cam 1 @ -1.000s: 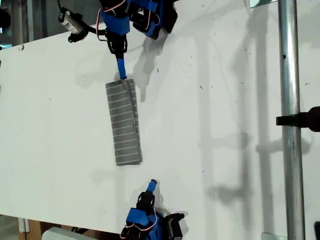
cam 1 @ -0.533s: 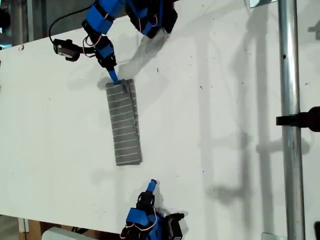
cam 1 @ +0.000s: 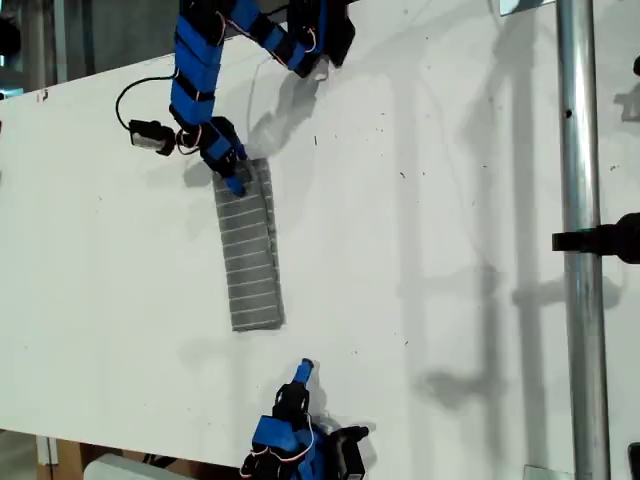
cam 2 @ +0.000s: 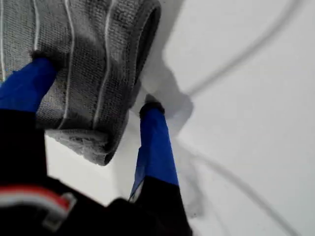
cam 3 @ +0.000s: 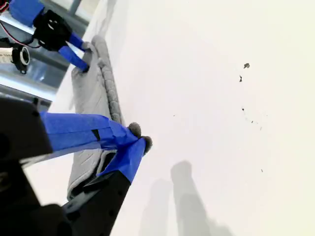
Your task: Grasp corners of a towel and fold twice.
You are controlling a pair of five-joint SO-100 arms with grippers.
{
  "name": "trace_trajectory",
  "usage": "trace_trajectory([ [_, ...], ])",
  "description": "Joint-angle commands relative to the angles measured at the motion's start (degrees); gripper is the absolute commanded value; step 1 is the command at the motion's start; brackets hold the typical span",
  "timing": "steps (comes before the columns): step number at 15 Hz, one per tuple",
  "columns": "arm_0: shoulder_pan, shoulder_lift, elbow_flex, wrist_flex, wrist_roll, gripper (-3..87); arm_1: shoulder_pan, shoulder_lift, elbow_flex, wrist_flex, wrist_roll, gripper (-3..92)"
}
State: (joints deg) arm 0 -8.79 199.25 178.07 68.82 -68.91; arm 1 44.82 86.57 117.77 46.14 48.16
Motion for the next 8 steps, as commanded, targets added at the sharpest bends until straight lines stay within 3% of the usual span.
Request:
trace_trajectory([
  [1,-0.5,0.2,0.5,-0.4,-0.2,-3.0,-6.9,-3.2,-7.7,-1.7,2.7,33.6],
  [2,-0.6,0.2,0.5,-0.4,-0.1,-3.0,-9.4,-4.6,-9.4,-2.5,3.5,31.3],
  [4,-0.6,0.2,0.5,-0.4,-0.1,-3.0,-11.9,-4.9,-10.3,-2.8,4.7,-0.2],
  [8,-0.5,0.2,0.5,-0.4,0.2,-3.0,-13.9,8.3,-3.5,6.6,4.7,-0.2],
])
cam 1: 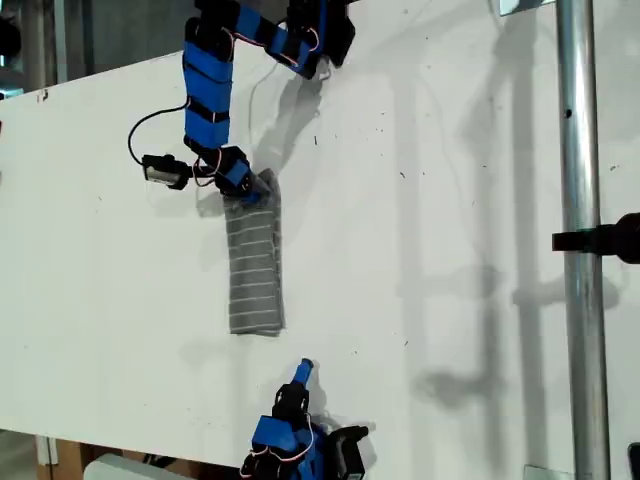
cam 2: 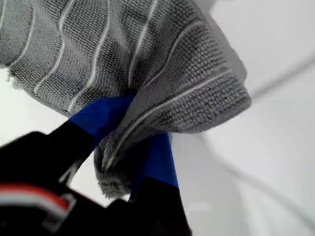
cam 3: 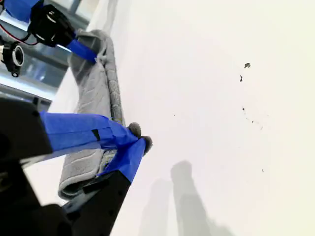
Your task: Grasp corners of a towel and fold twice.
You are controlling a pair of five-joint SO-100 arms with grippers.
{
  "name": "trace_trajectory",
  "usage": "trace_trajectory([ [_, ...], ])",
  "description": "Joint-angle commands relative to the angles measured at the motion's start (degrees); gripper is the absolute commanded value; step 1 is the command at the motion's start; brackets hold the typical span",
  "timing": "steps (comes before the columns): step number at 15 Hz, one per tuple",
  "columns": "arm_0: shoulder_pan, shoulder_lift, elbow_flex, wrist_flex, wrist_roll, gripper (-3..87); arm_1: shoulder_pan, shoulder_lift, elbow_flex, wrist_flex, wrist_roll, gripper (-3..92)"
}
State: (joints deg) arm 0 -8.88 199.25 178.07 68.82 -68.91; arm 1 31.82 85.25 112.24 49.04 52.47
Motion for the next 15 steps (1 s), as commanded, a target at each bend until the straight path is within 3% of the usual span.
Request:
trace_trajectory([
  [1,-0.4,0.2,0.5,-0.4,0.3,-3.0,-1.2,17.5,5.2,9.6,1.1,-0.2],
  [5,0.1,0.2,0.4,-0.4,0.6,-3.0,-7.9,41.9,7.1,39.7,11.2,-0.2],
  [7,0.4,0.2,0.4,-0.4,0.5,-3.0,-12.8,43.2,0.3,47.7,15.4,-0.2],
  [10,0.3,0.2,0.4,-0.4,1.0,-3.0,-15.1,27.4,-5.9,27.7,11.5,-0.2],
  [15,0.5,0.2,0.4,-0.4,0.9,-3.0,-14.9,-0.6,-22.0,8.9,8.0,-0.2],
])
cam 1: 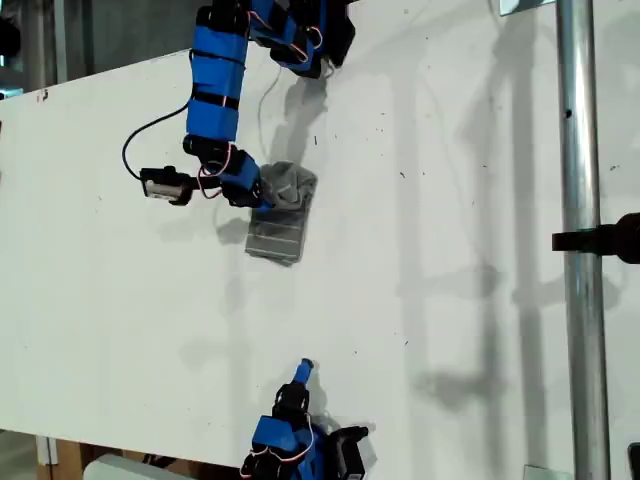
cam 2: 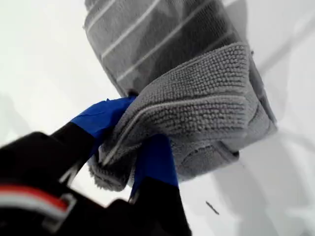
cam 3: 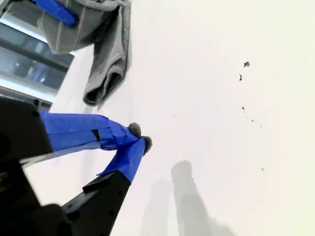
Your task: Grasp corners of a towel and fold twice.
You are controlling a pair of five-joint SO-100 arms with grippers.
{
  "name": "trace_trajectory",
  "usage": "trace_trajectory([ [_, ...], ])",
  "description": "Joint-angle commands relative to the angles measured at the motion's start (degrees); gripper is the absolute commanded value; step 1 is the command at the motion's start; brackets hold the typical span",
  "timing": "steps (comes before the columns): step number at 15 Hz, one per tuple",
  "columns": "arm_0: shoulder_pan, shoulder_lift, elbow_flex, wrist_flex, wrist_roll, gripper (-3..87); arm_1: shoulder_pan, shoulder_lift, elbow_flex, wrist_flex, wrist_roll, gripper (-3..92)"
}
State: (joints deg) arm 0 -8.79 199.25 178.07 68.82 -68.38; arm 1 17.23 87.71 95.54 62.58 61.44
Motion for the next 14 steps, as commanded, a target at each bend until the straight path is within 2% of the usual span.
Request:
trace_trajectory([
  [1,0.5,0.2,0.4,-0.4,0.4,-3.0,-0.1,-6.8,-6.3,-7.5,-1.0,-0.2],
  [2,0.5,0.2,0.4,-0.4,0.4,-3.0,0.0,-8.5,-7.5,-9.3,-1.0,1.5],
  [3,0.6,0.2,0.4,-0.4,0.3,-3.0,0.2,-8.2,-7.5,-11.8,-1.0,13.7],
  [4,0.6,0.2,0.4,-0.4,0.3,-3.0,0.5,-6.5,-8.3,-14.2,-3.5,34.8],
  [5,0.5,0.2,0.4,-0.4,0.3,-3.0,1.3,-4.0,-9.1,-16.7,-6.2,41.5],
  [8,0.3,0.2,0.4,-0.4,0.3,-2.9,6.9,7.4,-8.6,-24.6,-8.2,39.4],
  [10,0.3,0.2,0.4,-0.4,-0.8,-2.9,8.8,17.1,-0.5,-21.4,-9.1,33.0],
  [12,1.3,0.2,0.5,-1.2,-1.3,-2.9,8.6,35.1,20.2,-16.9,-7.5,10.4],
  [13,1.3,0.2,0.4,-1.8,-1.2,-2.9,7.9,46.6,31.1,-12.4,-4.0,0.2],
  [14,0.7,0.2,0.6,0.1,-5.0,-2.9,6.5,59.2,41.4,-7.2,-0.6,-0.3],
])
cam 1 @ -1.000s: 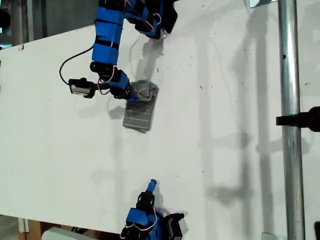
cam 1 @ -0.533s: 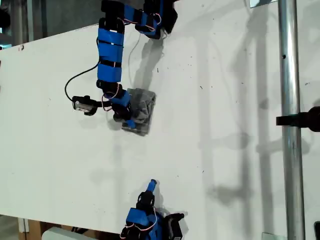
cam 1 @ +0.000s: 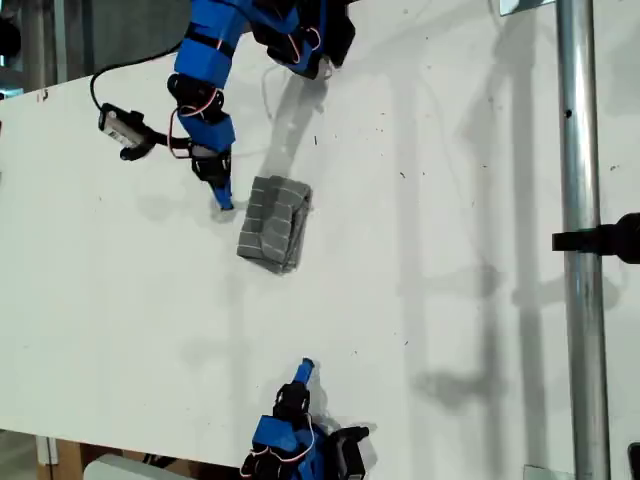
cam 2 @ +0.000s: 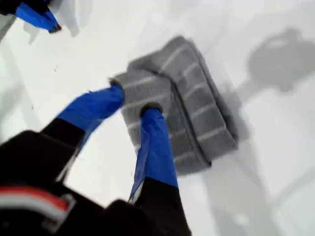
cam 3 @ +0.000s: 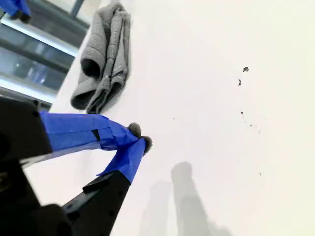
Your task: Grasp corners of a towel and fold twice.
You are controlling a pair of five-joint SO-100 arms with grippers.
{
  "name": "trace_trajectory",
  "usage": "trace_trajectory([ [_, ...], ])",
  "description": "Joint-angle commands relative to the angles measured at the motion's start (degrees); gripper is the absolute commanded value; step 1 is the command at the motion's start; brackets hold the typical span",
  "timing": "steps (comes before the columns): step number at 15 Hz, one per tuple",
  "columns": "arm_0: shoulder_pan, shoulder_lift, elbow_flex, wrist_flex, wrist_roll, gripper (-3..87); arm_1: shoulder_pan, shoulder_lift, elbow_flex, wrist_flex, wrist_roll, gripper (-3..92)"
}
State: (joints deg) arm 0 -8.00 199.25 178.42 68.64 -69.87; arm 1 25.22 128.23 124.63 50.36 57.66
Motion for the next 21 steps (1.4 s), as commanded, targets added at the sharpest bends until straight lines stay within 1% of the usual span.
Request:
trace_trajectory([
  [1,-2.4,0.2,0.2,4.0,-7.8,-2.8,-3.1,31.5,21.1,10.6,6.2,-0.3],
  [3,-1.9,0.2,0.1,2.7,-6.9,-2.8,-4.7,49.3,30.1,21.7,10.1,-0.3],
  [5,-1.9,0.2,0.3,4.7,-13.6,-2.8,-4.7,60.6,38.0,28.8,17.1,-0.3],
  [6,-0.7,0.2,0.3,4.9,-16.4,-2.8,-5.3,60.1,40.8,29.3,21.3,-0.3],
  [7,-0.3,0.1,0.3,5.4,-18.4,-2.7,-6.7,59.5,41.1,31.2,27.2,1.1],
  [8,-0.6,0.0,0.3,5.4,-16.0,1.1,-6.4,59.7,41.0,31.2,28.7,1.2],
  [9,-0.4,0.0,0.3,5.4,-11.8,1.8,-8.1,59.7,41.2,32.1,35.0,7.1],
  [10,1.4,0.0,0.3,5.4,-9.2,1.8,-10.3,59.9,41.0,32.5,33.4,9.3],
  [11,4.0,0.0,0.3,5.4,-7.1,1.6,-11.5,60.0,41.0,32.7,33.3,9.4],
  [12,5.4,0.0,0.3,5.4,2.2,1.6,-10.8,60.0,41.0,33.2,30.5,9.7],
  [13,5.7,0.0,0.3,5.4,14.8,1.5,-10.5,60.0,41.0,33.4,27.2,9.9],
  [21,5.4,0.0,0.3,5.3,15.1,1.5,-10.6,60.0,41.0,33.4,27.3,9.9],
])
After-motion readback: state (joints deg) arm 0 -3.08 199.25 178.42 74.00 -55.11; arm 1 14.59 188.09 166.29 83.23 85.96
